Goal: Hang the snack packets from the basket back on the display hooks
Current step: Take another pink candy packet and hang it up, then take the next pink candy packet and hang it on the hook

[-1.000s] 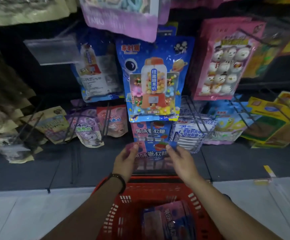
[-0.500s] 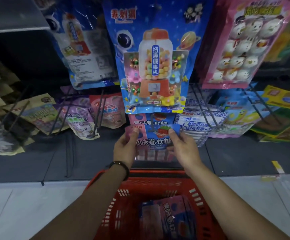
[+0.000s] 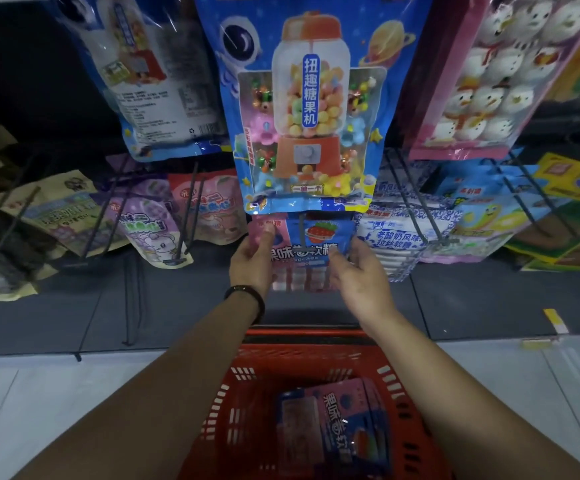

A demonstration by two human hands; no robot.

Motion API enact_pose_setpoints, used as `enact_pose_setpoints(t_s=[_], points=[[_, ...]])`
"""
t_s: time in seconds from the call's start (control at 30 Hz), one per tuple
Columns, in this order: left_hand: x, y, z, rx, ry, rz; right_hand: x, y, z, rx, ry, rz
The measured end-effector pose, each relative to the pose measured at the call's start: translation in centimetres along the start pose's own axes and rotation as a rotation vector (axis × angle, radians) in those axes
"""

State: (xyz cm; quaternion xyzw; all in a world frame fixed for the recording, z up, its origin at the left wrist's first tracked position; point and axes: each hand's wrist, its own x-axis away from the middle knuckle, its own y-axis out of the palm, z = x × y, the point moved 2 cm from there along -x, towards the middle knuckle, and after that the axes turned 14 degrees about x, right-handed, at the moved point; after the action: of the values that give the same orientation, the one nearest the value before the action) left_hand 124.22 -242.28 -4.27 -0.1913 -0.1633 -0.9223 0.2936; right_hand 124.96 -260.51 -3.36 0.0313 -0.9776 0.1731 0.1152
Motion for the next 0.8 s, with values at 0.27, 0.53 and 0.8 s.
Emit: enact_pose_setpoints(t_s=[0.27, 0.53, 0.8], points=[[-0.6, 0.2, 0.2, 0.008, -0.029, 0.013, 1.0, -1.0, 1.9, 0.206, 0.040, -0.004], [2.3, -3.1, 0.8, -0.287, 0.017, -0.004, 4.4, -2.5, 4.5, 0.459, 0.069, -0.143], [12.3, -10.8, -1.8, -1.105, 0.086, -0.748, 9.5, -0.4, 10.2, 0.791, 0.233, -0.424]])
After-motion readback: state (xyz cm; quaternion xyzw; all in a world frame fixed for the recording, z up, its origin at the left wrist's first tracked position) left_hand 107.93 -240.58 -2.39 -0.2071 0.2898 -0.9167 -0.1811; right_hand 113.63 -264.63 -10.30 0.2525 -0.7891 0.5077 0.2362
